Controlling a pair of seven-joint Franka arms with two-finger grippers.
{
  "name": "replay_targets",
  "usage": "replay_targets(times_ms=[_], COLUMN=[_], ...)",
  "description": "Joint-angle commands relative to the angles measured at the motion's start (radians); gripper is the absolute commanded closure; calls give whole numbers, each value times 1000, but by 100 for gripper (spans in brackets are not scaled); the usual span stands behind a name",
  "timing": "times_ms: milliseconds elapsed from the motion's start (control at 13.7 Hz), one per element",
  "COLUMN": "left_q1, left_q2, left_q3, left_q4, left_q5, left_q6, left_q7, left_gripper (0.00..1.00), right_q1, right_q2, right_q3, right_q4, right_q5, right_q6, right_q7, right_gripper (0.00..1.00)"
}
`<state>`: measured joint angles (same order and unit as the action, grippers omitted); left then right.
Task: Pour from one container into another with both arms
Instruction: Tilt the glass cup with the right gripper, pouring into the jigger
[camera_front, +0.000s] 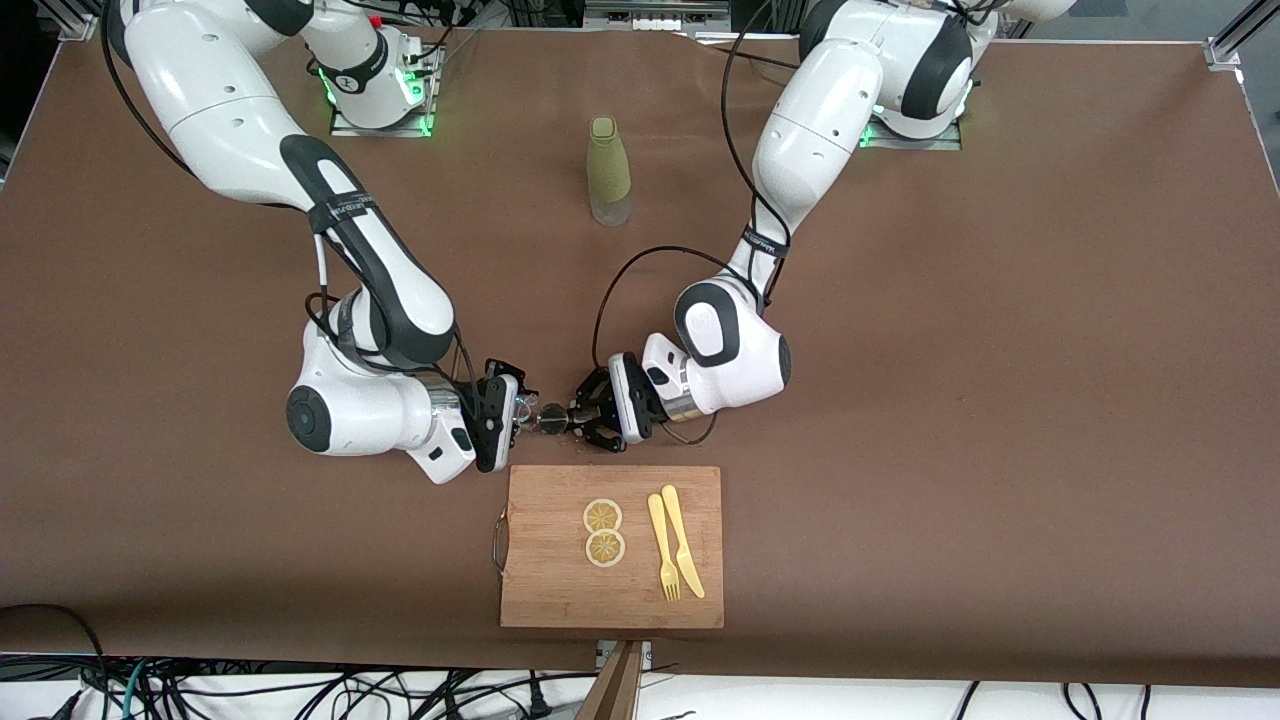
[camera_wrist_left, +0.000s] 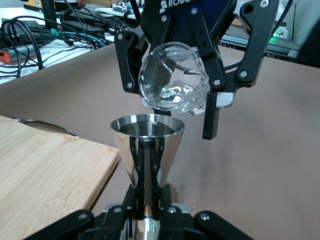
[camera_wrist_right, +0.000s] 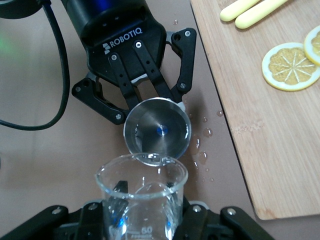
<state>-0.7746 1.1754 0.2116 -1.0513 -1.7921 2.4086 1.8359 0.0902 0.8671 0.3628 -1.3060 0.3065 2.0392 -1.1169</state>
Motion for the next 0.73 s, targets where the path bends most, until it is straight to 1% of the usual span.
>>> replay_targets(times_ms=[0, 220, 585, 659], left_q1=[0, 1, 1, 1], left_q2=[20, 20, 20, 20], left_q3=[8, 8, 8, 8], left_q4=[37, 37, 37, 37], left_q5=[-41, -41, -41, -41], left_q6=[-9, -9, -9, -9], left_q7=[28, 28, 28, 28], left_gripper=[100, 100, 100, 100], right_q1=[5, 14, 20, 20], right_q2=[-16, -16, -16, -16], right_q3=[4, 7, 5, 7], right_q4=[4, 24, 40, 40], right_q5=[-24, -79, -90, -104], right_q6=[-11, -28, -48, -48], right_q7=[48, 92, 117, 124], right_gripper=[58, 58, 58, 58])
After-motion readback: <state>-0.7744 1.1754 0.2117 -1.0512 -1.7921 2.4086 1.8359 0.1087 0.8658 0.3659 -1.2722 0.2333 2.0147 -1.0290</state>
